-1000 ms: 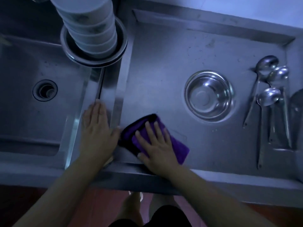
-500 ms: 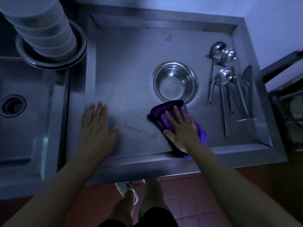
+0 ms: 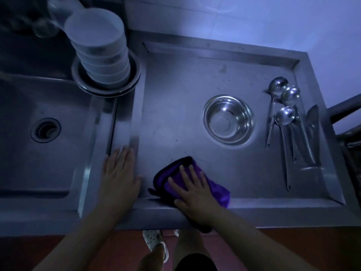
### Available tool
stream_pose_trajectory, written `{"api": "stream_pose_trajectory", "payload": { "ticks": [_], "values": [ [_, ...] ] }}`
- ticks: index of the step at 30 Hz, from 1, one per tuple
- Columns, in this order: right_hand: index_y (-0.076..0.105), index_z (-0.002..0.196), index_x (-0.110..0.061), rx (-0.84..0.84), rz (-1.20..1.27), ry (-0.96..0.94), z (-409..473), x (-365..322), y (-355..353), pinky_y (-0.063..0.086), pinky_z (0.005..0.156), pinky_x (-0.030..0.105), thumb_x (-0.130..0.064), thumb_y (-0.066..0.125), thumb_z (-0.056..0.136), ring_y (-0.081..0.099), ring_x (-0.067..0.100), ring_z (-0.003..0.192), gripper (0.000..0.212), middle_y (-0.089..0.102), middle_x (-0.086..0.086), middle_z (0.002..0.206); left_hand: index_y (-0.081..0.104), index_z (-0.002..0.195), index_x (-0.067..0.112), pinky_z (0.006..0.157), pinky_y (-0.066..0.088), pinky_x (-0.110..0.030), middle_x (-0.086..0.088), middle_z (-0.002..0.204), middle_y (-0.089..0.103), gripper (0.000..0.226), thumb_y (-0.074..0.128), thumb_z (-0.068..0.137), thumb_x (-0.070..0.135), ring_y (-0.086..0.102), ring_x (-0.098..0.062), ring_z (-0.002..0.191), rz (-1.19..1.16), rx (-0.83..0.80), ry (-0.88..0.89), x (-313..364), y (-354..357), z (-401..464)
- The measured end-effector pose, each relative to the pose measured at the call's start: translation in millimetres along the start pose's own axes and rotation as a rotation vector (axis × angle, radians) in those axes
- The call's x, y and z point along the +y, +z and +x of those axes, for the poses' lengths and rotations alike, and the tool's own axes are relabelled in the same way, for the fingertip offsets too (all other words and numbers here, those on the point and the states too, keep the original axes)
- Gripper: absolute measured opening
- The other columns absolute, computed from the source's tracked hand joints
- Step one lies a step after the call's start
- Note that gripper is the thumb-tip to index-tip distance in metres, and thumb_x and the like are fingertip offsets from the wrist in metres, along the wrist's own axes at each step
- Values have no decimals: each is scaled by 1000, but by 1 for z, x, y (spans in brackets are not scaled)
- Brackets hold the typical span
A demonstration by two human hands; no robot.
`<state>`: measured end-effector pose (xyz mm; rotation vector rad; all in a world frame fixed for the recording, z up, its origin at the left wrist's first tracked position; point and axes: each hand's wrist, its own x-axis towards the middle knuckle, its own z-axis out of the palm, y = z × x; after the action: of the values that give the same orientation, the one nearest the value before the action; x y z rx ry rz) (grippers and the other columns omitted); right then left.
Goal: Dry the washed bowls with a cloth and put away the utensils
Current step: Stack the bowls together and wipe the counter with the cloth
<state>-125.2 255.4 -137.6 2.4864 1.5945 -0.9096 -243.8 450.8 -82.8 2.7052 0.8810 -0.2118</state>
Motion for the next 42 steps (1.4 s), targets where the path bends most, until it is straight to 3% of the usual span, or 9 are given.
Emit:
{"api": "stream_pose_trajectory", "payload": {
  "ticks": [6,12,18,26,29,32,37,39,42],
  "values": [
    [0,150,-36,145,-194,-305,104,-34,-33,-17,113,51,-61,25,94,-18,26,144,66,-17,1,155,38,138,-4,113,26,-48,-21,145,38,64,55,84,24,34,-35,136,-28,35,-95,-14,-8,21],
    [-10,147,-37,256,-198,-307,210,-2,-90,-3,116,49,-63,22,92,-10,25,146,69,-16,1,155,47,133,-5,112,24,-38,-20,142,43,57,47,82,22,44,-35,130,-66,58,-123,-4,-7,64],
    [-14,144,-36,274,-223,-370,283,44,-143,-4,116,46,-64,19,90,-11,21,146,68,-19,0,152,56,125,-6,111,10,-33,-21,129,57,83,86,50,17,53,-36,121,12,-70,-118,18,2,122],
    [-7,150,-31,303,-229,-375,353,88,-196,-2,116,45,-63,21,93,-8,22,146,72,-12,4,159,62,120,-3,94,46,-49,-19,127,59,99,91,36,42,62,-33,111,103,-175,-67,40,8,190],
    [-7,151,-29,343,-215,-323,383,99,-216,0,116,44,-62,23,93,-5,23,147,73,-10,5,160,67,109,-3,90,49,-46,-19,119,64,103,91,23,47,65,-31,105,153,-230,-80,45,3,205],
    [-4,151,-27,386,-201,-261,399,103,-226,0,117,44,-60,25,93,-4,23,147,73,-7,5,160,57,125,-3,102,42,-43,-18,136,52,102,88,43,48,56,-31,119,236,-331,-125,56,-4,213],
    [4,152,-26,400,-174,-143,380,123,-220,-6,116,44,-60,21,93,-7,22,147,70,-4,2,160,73,87,-9,70,59,-40,-24,97,71,80,95,17,24,72,-32,80,298,-305,-124,76,-23,219],
    [8,152,-29,407,-167,-89,358,153,-220,-6,116,44,-61,21,92,-7,21,147,69,-2,0,160,60,115,-14,93,51,-40,-29,124,58,89,92,43,29,63,-34,108,345,-364,-137,80,-26,221],
    [13,151,-31,445,-191,33,319,212,-220,1,118,45,-62,26,92,-4,22,147,69,1,-2,160,7,147,-4,118,9,-37,-20,157,6,88,57,88,38,15,-30,144,345,-356,-131,75,-11,217]
  ]
}}
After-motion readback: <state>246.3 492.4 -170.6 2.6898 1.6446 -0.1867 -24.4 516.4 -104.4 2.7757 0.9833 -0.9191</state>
